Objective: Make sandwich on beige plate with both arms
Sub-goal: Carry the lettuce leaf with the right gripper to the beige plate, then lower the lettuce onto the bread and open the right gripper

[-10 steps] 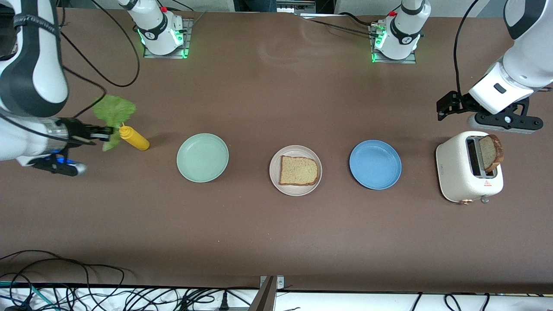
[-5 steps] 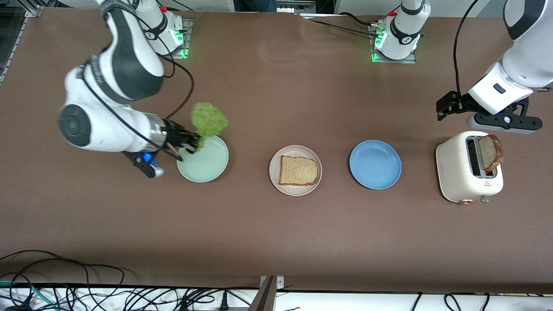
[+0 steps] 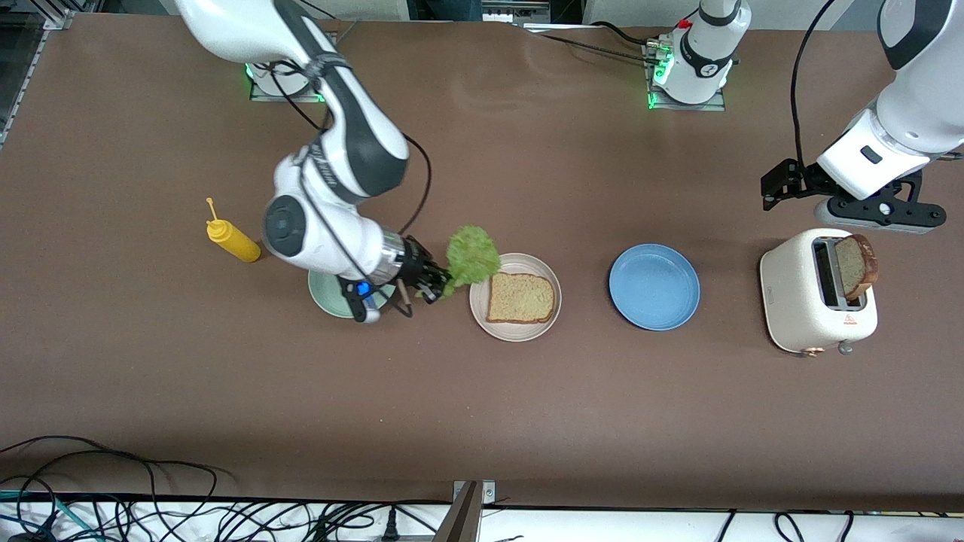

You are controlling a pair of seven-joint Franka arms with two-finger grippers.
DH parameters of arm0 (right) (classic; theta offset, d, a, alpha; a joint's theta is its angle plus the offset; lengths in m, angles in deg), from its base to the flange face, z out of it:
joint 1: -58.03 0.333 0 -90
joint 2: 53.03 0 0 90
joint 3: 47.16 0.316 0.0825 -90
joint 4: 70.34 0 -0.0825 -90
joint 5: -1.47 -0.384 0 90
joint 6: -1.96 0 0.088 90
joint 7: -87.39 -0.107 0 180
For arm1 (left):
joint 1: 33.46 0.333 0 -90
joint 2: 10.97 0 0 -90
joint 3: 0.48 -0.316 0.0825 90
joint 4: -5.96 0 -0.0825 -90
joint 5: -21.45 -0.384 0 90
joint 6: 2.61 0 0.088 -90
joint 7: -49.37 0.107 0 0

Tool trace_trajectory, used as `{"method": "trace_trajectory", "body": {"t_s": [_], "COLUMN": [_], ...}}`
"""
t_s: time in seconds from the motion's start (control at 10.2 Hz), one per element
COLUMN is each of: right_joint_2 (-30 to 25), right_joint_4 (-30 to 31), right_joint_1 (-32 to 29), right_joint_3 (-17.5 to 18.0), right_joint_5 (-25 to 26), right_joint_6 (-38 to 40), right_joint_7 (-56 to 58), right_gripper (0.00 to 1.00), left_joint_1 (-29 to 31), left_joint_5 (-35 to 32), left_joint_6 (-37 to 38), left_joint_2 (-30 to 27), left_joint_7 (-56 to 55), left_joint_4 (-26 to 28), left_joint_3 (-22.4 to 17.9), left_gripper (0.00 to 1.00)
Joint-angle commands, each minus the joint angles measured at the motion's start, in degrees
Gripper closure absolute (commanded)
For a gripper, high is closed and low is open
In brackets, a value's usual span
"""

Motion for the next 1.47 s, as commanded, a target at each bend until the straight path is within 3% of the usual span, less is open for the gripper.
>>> {"method": "trace_trajectory", "body": {"t_s": [0.0, 0.29, 0.69, 1.37], "right_joint_2": [5.5, 11.3, 14.2, 16.0], "right_joint_4": [-1.4, -3.1, -5.0, -5.2], "right_joint_1": [3.3, 5.9, 5.4, 5.7], "right_joint_3": [-0.6, 0.4, 2.9, 2.5], "right_joint_5": [-1.3, -1.3, -5.1, -0.6], "right_joint_6": [-11.8, -20.4, -19.9, -20.6], "right_joint_7": [-5.6, -9.1, -11.6, -11.2], "right_gripper": [1.0, 1.0, 1.0, 1.0], "left_joint_1": [0.1, 0.1, 0.1, 0.1], "left_joint_5": [1.0, 1.0, 1.0, 1.0], "left_joint_6": [0.2, 0.2, 0.2, 0.2], "left_joint_2": [-0.6, -0.6, -0.6, -0.6], "left_joint_7": [-0.3, -0.3, -0.3, -0.3], "left_joint_4": [0.4, 0.4, 0.4, 0.4], "left_joint_3": [0.0, 0.0, 0.0, 0.0], "left_gripper": [0.0, 0.0, 0.0, 0.0]}}
